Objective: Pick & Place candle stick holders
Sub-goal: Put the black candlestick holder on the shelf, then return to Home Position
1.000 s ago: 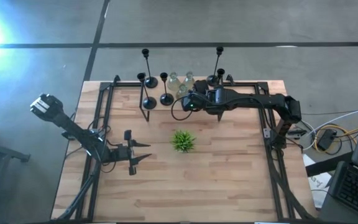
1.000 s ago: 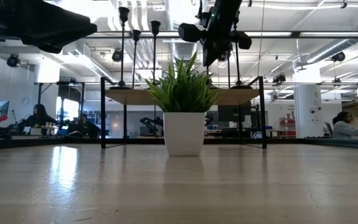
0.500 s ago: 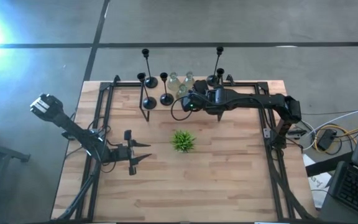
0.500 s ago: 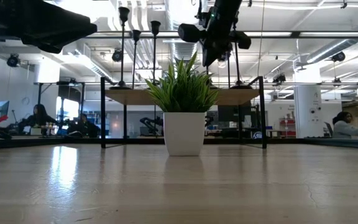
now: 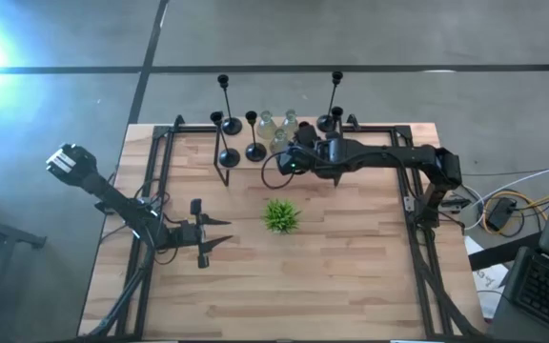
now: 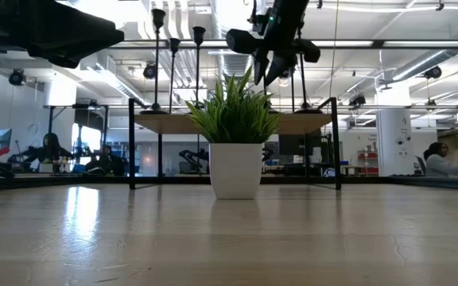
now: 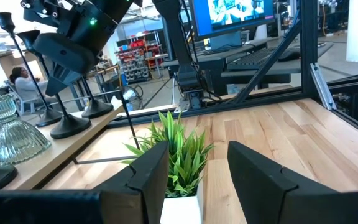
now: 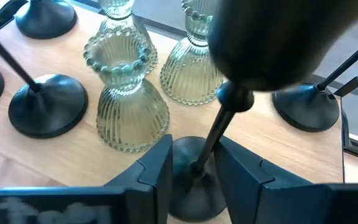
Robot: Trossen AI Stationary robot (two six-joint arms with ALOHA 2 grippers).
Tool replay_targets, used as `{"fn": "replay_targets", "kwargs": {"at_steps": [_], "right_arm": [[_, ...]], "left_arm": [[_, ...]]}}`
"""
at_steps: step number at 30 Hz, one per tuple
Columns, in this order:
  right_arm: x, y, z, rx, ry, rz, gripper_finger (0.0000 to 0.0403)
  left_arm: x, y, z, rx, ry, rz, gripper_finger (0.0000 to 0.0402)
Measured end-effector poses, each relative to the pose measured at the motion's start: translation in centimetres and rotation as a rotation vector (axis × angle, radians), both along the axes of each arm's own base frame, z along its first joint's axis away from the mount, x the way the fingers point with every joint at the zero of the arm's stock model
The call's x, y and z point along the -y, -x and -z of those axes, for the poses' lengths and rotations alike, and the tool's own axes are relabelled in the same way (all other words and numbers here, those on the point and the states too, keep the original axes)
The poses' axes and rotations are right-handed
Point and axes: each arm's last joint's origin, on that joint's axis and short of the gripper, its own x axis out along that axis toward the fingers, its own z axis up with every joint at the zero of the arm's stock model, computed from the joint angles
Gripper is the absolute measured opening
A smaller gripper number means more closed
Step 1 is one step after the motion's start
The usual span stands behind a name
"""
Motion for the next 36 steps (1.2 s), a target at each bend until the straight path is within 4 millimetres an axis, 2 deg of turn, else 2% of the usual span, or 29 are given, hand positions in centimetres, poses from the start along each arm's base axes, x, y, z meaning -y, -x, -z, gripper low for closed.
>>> {"fn": "replay_targets", "kwargs": {"at_steps": [11,27,36], "right_arm": [[-0.8,0.2,0.1,-0.036,0.021,-0.007,0.0145],[-1.8,0.5,0.1,-0.069,0.076,0.010,0.0150],[-3.3,0.8,0.2,-0.099,0.094,-0.006,0.0153]], "left_arm": [[0.0,0.0,0.0,0.001,0.008,0.000,0.0170],[0.0,0.0,0.0,0.001,0.011,0.000,0.0170],[0.0,0.0,0.0,-0.005,-0.031,-0.002,0.0170]]}}
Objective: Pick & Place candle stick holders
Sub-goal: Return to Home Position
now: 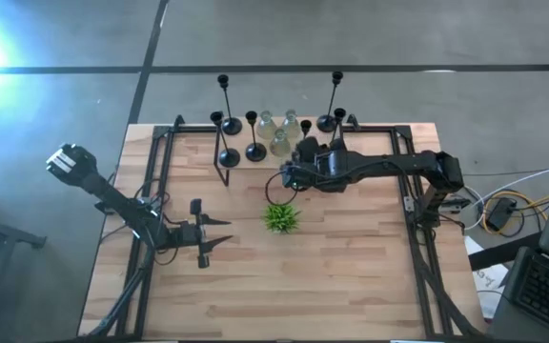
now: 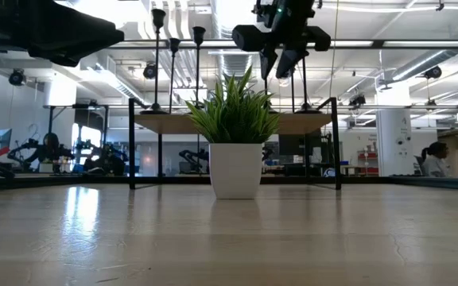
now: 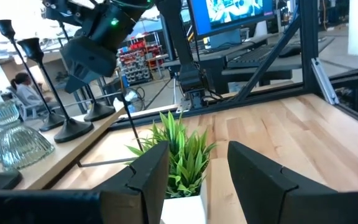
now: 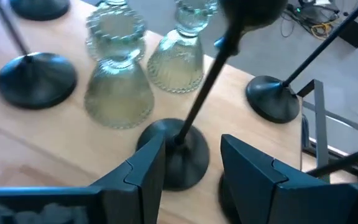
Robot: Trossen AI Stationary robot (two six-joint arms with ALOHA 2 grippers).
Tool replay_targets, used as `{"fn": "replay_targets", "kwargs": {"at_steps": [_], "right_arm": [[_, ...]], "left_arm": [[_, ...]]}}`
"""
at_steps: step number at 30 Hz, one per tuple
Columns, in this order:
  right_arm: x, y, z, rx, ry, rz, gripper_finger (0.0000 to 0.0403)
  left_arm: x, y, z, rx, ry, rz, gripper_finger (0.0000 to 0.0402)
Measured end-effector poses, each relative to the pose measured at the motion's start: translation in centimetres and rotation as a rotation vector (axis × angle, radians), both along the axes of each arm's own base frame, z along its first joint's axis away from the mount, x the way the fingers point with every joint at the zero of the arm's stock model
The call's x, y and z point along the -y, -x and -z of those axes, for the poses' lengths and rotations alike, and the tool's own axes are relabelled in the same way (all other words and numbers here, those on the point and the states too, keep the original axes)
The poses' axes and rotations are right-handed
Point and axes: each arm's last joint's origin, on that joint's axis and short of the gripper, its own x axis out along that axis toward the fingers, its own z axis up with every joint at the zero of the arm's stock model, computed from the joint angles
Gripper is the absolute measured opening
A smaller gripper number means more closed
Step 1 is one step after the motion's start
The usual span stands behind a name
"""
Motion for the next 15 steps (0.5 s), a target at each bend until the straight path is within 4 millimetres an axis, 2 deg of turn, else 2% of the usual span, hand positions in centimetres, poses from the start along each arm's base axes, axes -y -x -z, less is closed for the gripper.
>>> {"fn": "replay_targets", "kwargs": {"at_steps": [9,15], "right_arm": [[-3.7,0.1,-0.3,-0.001,0.033,-0.097,0.0150],[-7.3,2.4,-2.2,0.033,0.059,-0.156,0.0133]], "left_arm": [[0.2,-0.3,-0.7,0.004,-0.087,-0.007,0.0170],[0.3,-0.4,-1.2,0.007,-0.163,-0.015,0.0170]]}}
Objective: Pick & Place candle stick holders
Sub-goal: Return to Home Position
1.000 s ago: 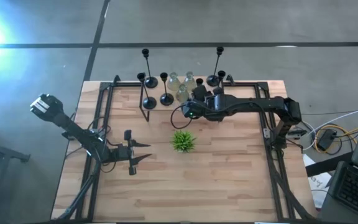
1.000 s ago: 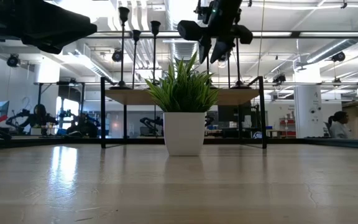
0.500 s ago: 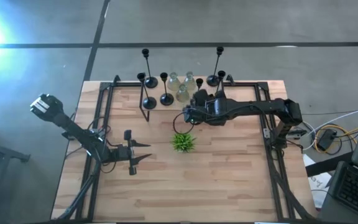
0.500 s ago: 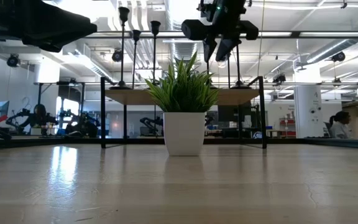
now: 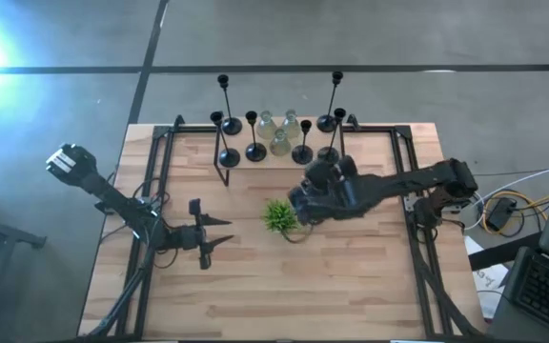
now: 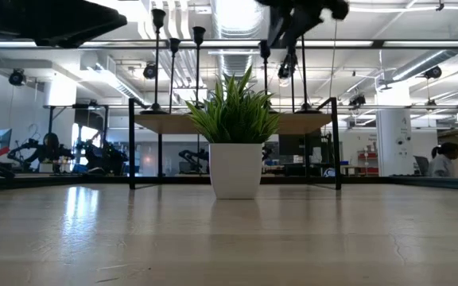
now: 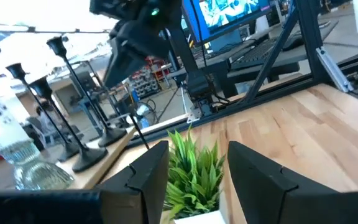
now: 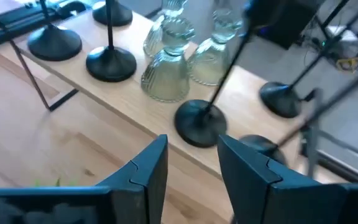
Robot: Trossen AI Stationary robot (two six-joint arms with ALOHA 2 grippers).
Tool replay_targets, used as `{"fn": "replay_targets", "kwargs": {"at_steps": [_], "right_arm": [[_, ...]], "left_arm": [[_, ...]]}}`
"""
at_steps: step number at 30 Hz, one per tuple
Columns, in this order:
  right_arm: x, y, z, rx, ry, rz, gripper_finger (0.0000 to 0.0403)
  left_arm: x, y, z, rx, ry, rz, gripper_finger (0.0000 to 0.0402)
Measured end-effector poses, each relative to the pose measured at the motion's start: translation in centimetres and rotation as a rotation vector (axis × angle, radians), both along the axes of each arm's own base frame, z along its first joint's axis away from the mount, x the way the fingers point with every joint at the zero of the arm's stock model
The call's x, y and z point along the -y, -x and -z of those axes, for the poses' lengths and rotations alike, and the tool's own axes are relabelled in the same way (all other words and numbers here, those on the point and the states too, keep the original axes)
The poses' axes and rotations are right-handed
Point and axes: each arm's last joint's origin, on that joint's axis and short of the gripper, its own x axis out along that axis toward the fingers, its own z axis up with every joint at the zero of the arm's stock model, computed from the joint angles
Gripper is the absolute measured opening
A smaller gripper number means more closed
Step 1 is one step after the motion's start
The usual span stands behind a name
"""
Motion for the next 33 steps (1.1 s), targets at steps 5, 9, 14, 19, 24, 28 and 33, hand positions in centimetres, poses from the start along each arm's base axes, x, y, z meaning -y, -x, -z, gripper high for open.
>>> {"fn": "replay_targets", "kwargs": {"at_steps": [5,9,14,19,24,28,33], "right_arm": [[-3.8,3.2,-1.1,0.022,0.044,-0.049,0.0112],[-6.3,6.3,-0.7,0.028,0.063,-0.075,0.0086],[-8.5,9.8,1.6,-0.004,0.079,-0.152,0.0039],[-8.8,13.6,5.1,0.018,0.121,-0.209,0.0009],[-7.5,16.7,7.7,0.137,0.075,-0.270,0.0008],[-6.9,17.9,8.5,0.211,0.052,-0.410,0.0008],[-6.3,18.0,8.6,0.336,0.073,-0.636,0.0008]], "left_arm": [[-0.4,0.3,-0.6,0.005,-0.070,-0.107,0.0170],[-1.1,0.7,-0.9,0.006,0.007,-0.258,0.0170],[-1.0,0.8,0.2,-0.056,0.000,-0.188,0.0170],[-1.6,1.4,0.8,-0.063,0.044,-0.090,0.0144],[-3.0,2.9,1.5,-0.016,0.120,0.017,0.0070],[-4.2,4.4,2.9,0.011,0.168,0.021,0.0010],[-4.9,4.7,3.0,-0.015,0.205,0.016,0.0005]]}}
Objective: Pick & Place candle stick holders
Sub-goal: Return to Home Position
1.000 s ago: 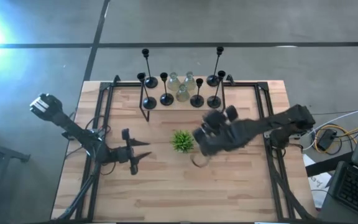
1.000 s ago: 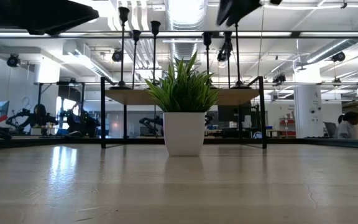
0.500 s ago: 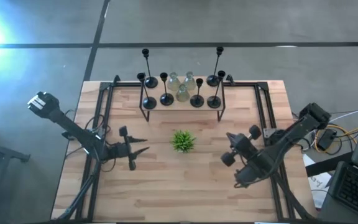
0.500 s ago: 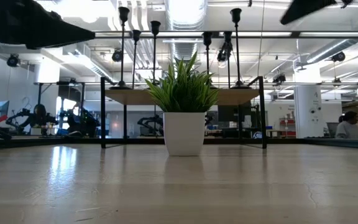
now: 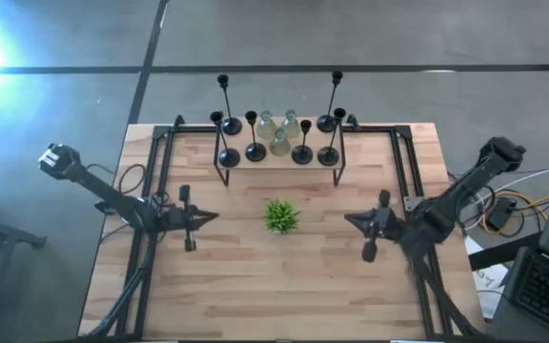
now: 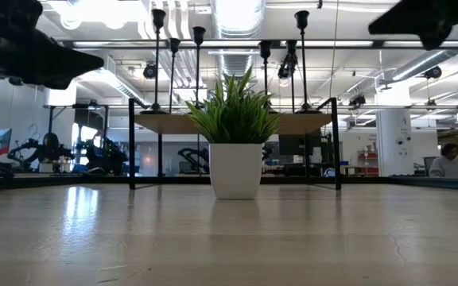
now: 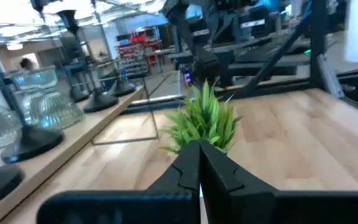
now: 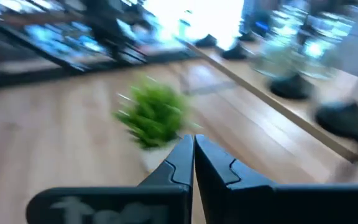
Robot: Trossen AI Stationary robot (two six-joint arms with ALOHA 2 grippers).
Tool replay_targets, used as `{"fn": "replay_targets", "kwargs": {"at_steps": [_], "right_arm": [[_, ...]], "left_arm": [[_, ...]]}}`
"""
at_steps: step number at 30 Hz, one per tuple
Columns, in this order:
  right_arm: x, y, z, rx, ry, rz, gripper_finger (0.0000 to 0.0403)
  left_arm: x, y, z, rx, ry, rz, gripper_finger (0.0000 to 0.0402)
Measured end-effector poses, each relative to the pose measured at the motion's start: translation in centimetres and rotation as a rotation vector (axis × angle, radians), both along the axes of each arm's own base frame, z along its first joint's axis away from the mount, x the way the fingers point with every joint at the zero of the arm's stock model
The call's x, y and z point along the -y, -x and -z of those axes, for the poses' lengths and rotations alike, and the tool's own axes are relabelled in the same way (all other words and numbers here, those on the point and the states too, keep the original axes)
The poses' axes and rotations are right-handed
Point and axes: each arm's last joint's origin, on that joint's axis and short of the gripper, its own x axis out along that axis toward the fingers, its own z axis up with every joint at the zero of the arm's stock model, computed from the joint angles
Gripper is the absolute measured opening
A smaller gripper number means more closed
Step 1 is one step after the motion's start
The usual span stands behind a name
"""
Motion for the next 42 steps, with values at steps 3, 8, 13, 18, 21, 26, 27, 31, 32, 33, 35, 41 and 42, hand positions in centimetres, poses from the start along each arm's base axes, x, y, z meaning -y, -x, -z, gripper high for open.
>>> {"fn": "replay_targets", "kwargs": {"at_steps": [3,8,13,18,21,26,27,31,32,33,35,41,42], "right_arm": [[1.1,-0.1,0.4,0.124,-0.008,-0.170,0.0008],[3.6,-0.3,1.4,0.278,0.021,-0.344,0.0008],[6.3,-1.3,3.1,0.220,0.023,-0.377,0.0008],[8.6,-1.6,3.8,0.198,0.022,-0.455,0.0008],[9.3,-1.0,4.7,0.190,0.055,-0.427,0.0008],[9.6,1.1,6.2,0.334,0.124,-0.418,0.0008],[9.7,1.5,6.3,0.379,0.137,-0.422,0.0008],[9.7,2.0,6.4,0.361,0.137,-0.440,0.0008],[9.7,2.1,6.5,0.359,0.136,-0.443,0.0008],[9.7,2.1,6.6,0.354,0.135,-0.443,0.0008],[9.7,2.2,6.6,0.343,0.143,-0.445,0.0008],[9.7,2.1,7.0,0.293,0.186,-0.444,0.0008],[9.8,2.1,7.2,0.278,0.186,-0.439,0.0008]], "left_arm": [[-0.4,0.0,-0.3,0.034,0.021,0.085,0.0004],[-1.4,-0.2,-0.3,0.026,0.036,0.107,0.0003],[-3.1,-0.5,0.7,-0.066,0.089,0.054,0.0002],[-4.5,-0.5,0.7,-0.063,0.116,0.056,0.0001],[-5.1,-0.4,0.7,-0.064,0.117,0.052,0.0001],[-5.4,-0.1,1.2,-0.117,0.096,0.029,0.0001],[-5.4,0.0,1.2,-0.120,0.091,0.030,0.0001],[-5.4,0.1,1.0,-0.101,0.079,0.032,0.0000],[-5.4,0.1,1.0,-0.099,0.074,0.032,0.0000],[-5.4,0.1,0.9,-0.094,0.071,0.032,0.0000],[-5.4,0.1,0.9,-0.097,0.072,0.045,0.0000],[-5.6,0.2,1.5,-0.157,0.088,0.049,0.0000],[-5.6,0.2,1.6,-0.168,0.090,0.042,0.0000]]}}
